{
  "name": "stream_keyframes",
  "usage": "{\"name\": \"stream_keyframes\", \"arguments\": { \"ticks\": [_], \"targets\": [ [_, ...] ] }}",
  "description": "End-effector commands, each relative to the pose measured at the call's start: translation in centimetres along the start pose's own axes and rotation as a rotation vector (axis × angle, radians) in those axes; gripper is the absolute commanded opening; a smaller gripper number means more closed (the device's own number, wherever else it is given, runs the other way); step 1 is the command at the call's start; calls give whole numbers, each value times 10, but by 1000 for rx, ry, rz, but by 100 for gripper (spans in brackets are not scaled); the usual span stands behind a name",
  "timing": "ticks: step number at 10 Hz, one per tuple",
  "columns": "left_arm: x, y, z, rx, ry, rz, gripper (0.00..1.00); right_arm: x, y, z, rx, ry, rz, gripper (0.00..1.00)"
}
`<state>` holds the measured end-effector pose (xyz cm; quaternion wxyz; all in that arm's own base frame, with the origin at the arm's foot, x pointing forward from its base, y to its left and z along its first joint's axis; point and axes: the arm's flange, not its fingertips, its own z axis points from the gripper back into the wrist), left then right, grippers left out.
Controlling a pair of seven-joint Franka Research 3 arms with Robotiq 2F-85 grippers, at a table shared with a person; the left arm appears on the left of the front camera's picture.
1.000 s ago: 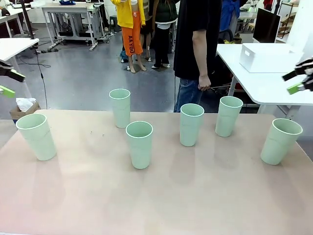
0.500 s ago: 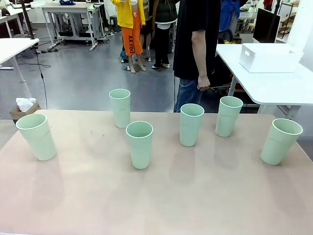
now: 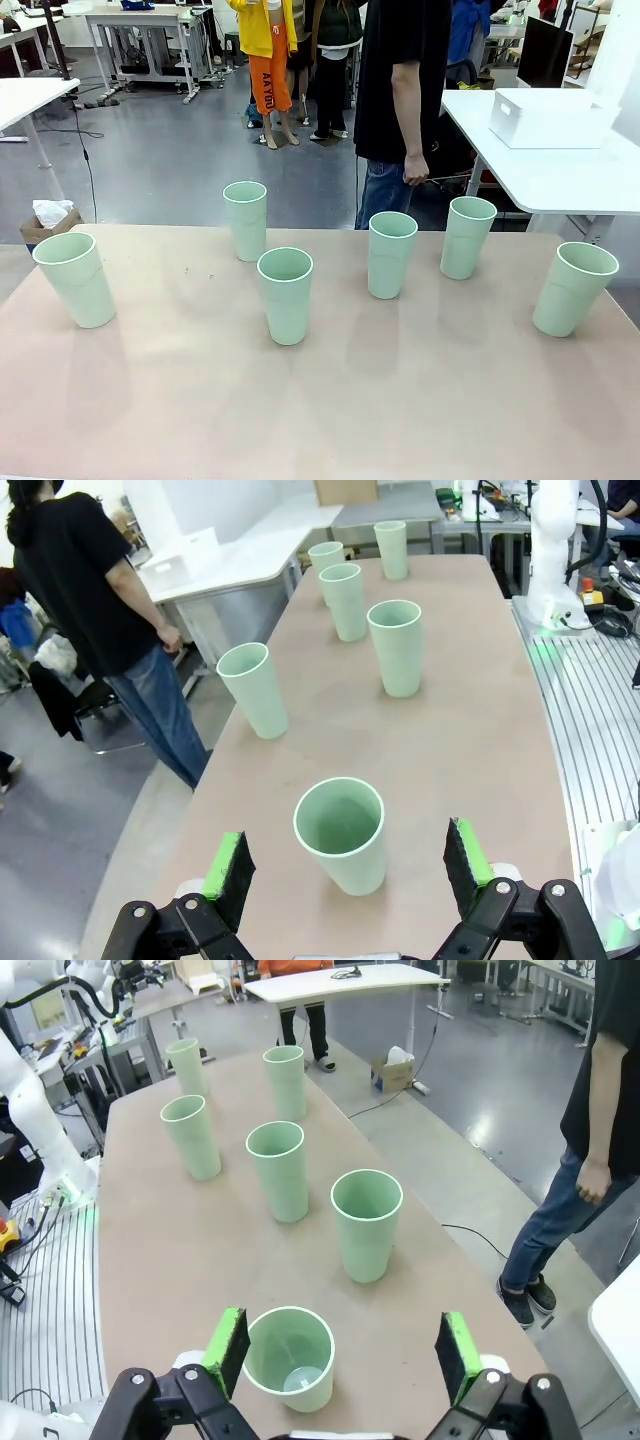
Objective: Stack the cups and store them in the basket.
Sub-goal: Pick up two Reusable plastic cups , one in each hand.
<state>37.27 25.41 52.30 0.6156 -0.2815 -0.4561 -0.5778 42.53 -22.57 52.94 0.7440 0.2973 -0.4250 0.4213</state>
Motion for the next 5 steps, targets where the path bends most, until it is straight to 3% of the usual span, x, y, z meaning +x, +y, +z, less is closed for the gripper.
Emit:
{"name": "stream_keyframes", "arguments": {
  "ticks": [1, 5],
  "targets": [
    [-1, 5, 0, -1, -23, -21, 100, 2, 1, -3, 4, -32, 31, 100],
    [0, 4, -3, -11, -3, 0, 100, 3, 0, -6, 12, 2, 6, 100]
  ]
}}
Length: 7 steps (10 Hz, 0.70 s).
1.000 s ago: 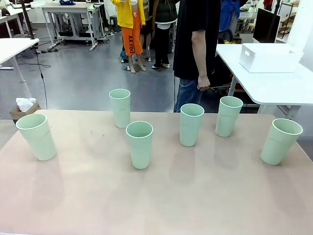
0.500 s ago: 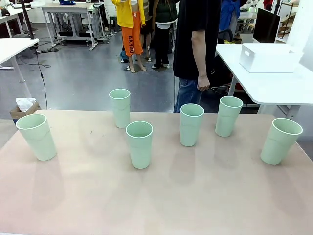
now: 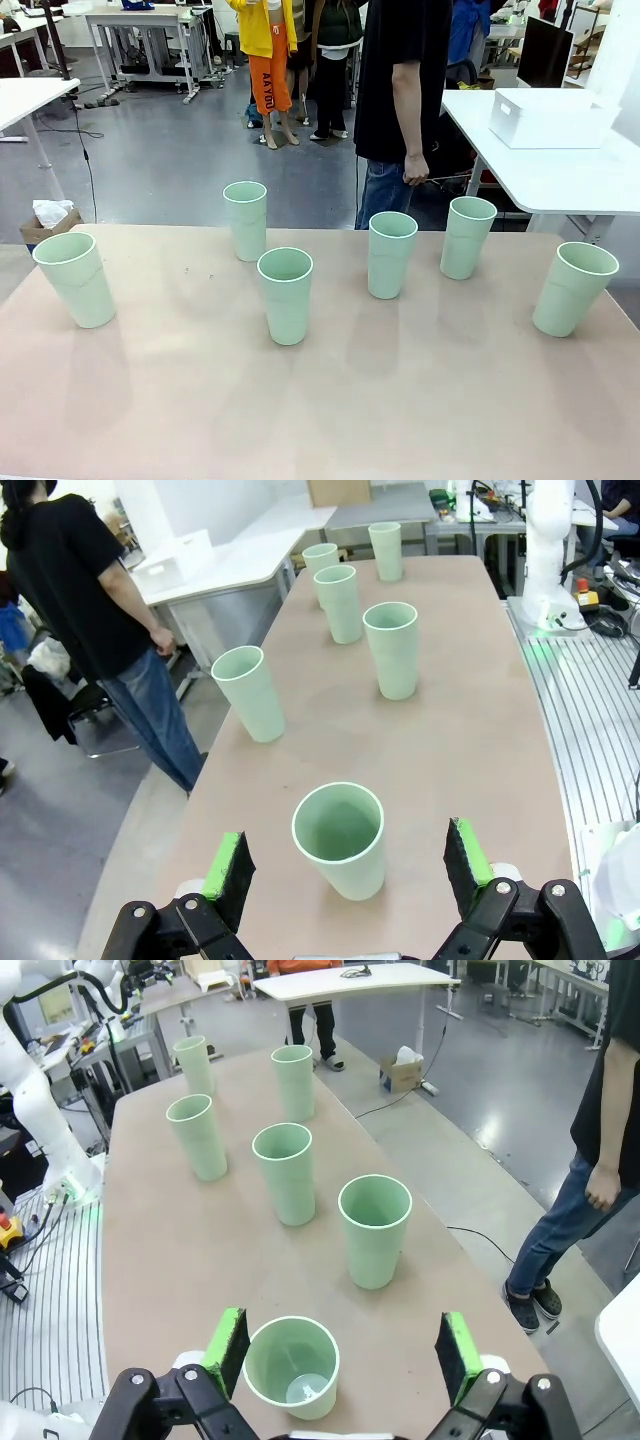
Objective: Stack the cups and store them in the basket.
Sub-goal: Pick up two Reusable plastic cups , one in each hand.
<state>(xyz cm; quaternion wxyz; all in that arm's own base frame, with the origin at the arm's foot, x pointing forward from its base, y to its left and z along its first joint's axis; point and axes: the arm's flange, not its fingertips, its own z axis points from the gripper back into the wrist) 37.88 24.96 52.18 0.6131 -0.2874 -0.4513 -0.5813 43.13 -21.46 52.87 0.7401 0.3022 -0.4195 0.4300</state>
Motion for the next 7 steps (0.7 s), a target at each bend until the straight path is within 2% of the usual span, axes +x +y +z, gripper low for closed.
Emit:
{"name": "stream_keyframes", "arguments": {
  "ticks": [1, 7],
  "targets": [
    [-1, -1, 2, 6, -2, -1, 100, -2, 0, 5, -9, -4, -3, 100],
    [-1, -1, 2, 6, -2, -1, 100, -2, 0, 5, -9, -4, -3, 100]
  ]
}}
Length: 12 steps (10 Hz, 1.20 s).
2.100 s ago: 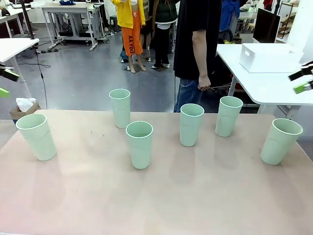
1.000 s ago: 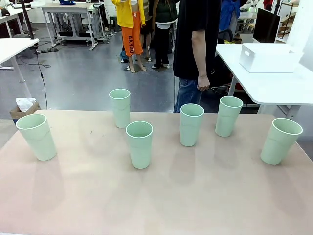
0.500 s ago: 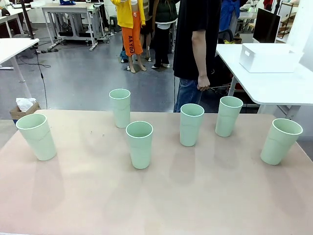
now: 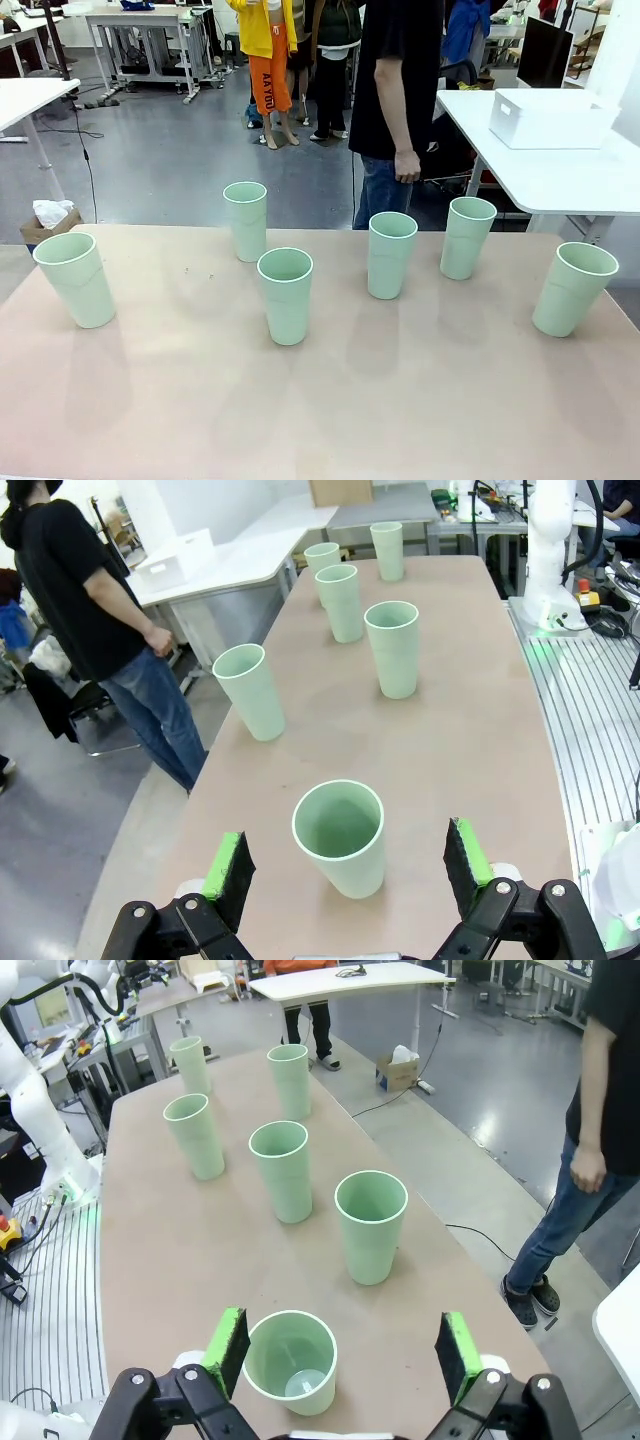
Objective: Stack the cups and store them in the basket.
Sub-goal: Pick up two Reusable plastic cups , one in each hand.
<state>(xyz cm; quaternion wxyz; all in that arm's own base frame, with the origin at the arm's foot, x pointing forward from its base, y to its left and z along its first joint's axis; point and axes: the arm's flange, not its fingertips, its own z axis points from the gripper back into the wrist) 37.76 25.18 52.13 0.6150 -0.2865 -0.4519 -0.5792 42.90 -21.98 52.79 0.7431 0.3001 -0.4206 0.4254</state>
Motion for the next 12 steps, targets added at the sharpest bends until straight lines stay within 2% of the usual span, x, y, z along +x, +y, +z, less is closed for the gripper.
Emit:
{"name": "stream_keyframes", "arguments": {
  "ticks": [1, 12],
  "targets": [
    [1, 0, 0, 2, -3, -4, 100, 1, 1, 0, 0, -4, 4, 100],
    [1, 0, 0, 2, -3, -4, 100, 1, 1, 0, 0, -4, 4, 100]
  ]
}}
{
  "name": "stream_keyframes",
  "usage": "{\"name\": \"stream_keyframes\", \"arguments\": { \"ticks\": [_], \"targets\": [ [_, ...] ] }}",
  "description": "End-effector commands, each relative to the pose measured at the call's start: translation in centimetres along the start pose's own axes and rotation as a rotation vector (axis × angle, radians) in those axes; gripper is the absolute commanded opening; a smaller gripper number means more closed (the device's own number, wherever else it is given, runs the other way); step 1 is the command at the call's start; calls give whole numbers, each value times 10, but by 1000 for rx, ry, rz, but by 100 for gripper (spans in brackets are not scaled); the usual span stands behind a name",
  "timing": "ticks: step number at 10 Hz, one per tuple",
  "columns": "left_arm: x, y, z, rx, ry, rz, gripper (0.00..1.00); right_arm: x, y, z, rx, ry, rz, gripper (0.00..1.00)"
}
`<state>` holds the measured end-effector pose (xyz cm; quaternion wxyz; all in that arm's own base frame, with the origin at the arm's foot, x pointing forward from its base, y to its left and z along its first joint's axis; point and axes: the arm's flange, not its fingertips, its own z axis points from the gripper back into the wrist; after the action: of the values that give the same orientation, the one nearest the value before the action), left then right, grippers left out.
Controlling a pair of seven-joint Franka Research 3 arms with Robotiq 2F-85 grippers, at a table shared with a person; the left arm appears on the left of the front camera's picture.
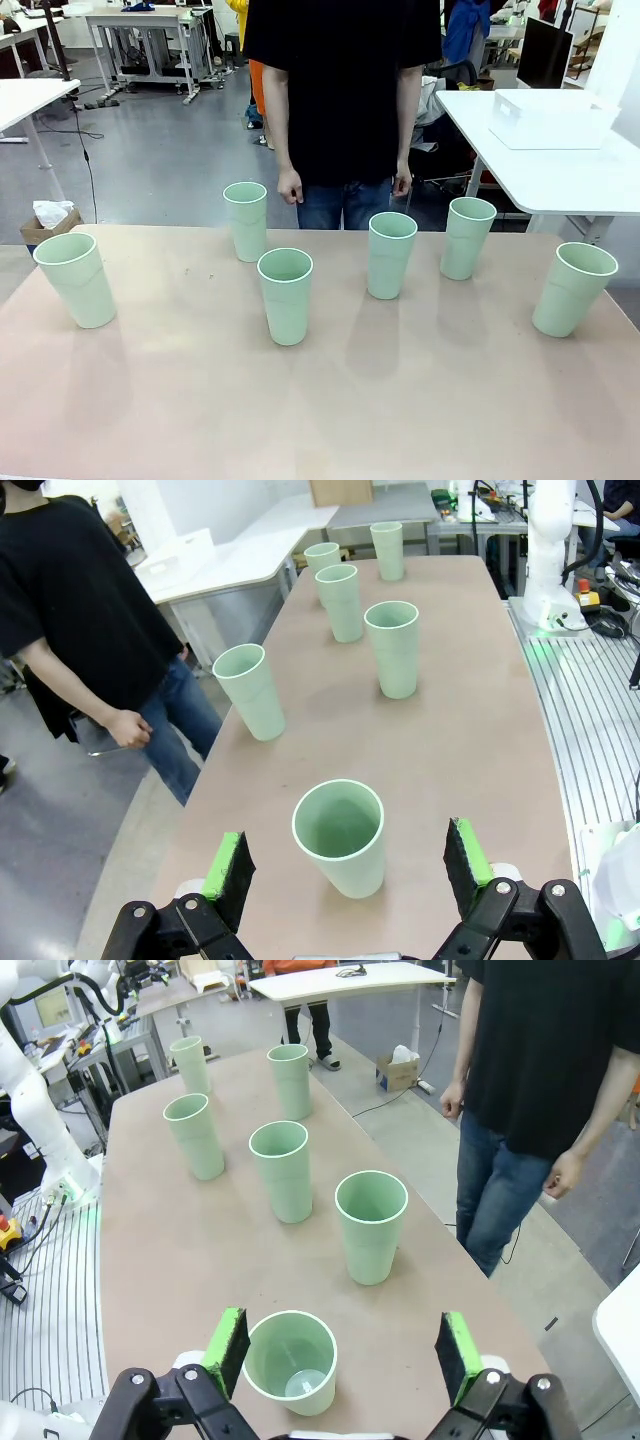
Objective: Stack the cups and store them in the basket.
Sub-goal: Pick up two Reusable plastic cups , one in each hand.
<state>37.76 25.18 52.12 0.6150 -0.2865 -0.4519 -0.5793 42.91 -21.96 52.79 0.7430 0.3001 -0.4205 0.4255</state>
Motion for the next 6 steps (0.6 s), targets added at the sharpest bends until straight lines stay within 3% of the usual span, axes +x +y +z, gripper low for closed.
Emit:
{"name": "stream_keyframes", "arguments": {
  "ticks": [1, 6],
  "targets": [
    [1, 0, 0, 2, -3, -4, 100, 1, 1, 1, 0, -4, 4, 100],
    [1, 0, 0, 2, -3, -4, 100, 1, 1, 1, 0, -4, 4, 100]
  ]
}}
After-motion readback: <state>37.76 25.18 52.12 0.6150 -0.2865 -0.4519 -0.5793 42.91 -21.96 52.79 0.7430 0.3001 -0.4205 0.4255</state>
